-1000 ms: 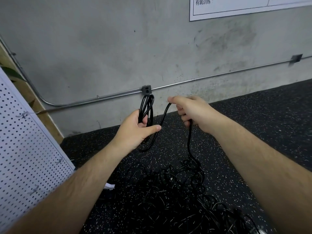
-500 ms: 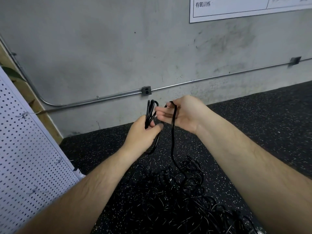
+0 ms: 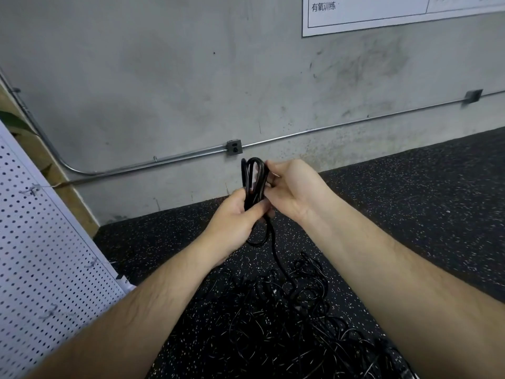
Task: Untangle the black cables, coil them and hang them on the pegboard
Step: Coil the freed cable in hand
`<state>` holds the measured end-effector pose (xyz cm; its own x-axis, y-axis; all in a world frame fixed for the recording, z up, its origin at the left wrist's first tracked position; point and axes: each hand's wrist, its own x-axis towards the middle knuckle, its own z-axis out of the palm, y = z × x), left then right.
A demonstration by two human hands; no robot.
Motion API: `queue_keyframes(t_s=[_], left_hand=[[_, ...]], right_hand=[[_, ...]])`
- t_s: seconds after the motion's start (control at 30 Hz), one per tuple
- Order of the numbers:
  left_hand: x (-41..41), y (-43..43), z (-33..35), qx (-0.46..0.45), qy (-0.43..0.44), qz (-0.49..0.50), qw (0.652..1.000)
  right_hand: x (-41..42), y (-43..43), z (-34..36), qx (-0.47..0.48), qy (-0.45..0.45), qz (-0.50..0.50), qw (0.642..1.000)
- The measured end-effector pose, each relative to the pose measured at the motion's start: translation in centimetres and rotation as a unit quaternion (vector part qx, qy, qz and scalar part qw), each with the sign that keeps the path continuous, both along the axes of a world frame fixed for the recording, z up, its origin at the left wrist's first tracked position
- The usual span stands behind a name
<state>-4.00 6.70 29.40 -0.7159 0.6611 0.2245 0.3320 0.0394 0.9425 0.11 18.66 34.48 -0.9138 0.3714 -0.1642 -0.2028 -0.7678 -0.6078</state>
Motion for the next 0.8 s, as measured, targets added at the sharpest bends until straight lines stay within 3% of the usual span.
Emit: queue_keyframes(t_s=[0.07,0.13,0.2,0.27,0.37,0.43,0.5,0.67,0.8], left_hand=[[-0.2,-0.2,0.0,-0.013,0.009,0.003,1.000],[-0.5,-0.6,-0.1,-0.015,0.013,0.001,1.000],[-0.6,-0.9,-0.1,0.009,0.001,-0.003,1.000],[-0.6,-1.1,0.2,0.045,-0.020,-0.010,0.999],[-0.5,-1.3,0.5,0.086,-0.062,-0.013,0.994],[-0.6,-1.4,0.5,0.103,-0.090,-0.012,0.990],[-0.6,-1.4,0.6,0.123,-0.113,-0.009,0.986],[-0.7,-1.5,1.5,0.173,-0.158,-0.046,0.971],[-1.0,-1.8,2.3,0.203,-0.200,-0.079,0.955]], right_hand=[[0.3,0.4,-0.1,0.159,-0.033,0.005,0.987],[0.9,1.2,-0.5,0.326,-0.079,-0.043,0.941],[1.3,1.8,-1.5,0.354,-0.081,-0.040,0.931],[1.5,2.0,-2.9,0.369,-0.095,0.025,0.924],[2.1,2.2,-4.5,0.493,-0.121,0.164,0.846],[2.4,2.0,-4.9,0.498,-0.101,0.197,0.838],[2.4,1.7,-4.6,0.545,-0.107,0.162,0.816],[1.5,1.8,-4.3,0.693,-0.146,-0.035,0.706],[0.2,1.9,-4.7,0.701,-0.155,-0.109,0.687]])
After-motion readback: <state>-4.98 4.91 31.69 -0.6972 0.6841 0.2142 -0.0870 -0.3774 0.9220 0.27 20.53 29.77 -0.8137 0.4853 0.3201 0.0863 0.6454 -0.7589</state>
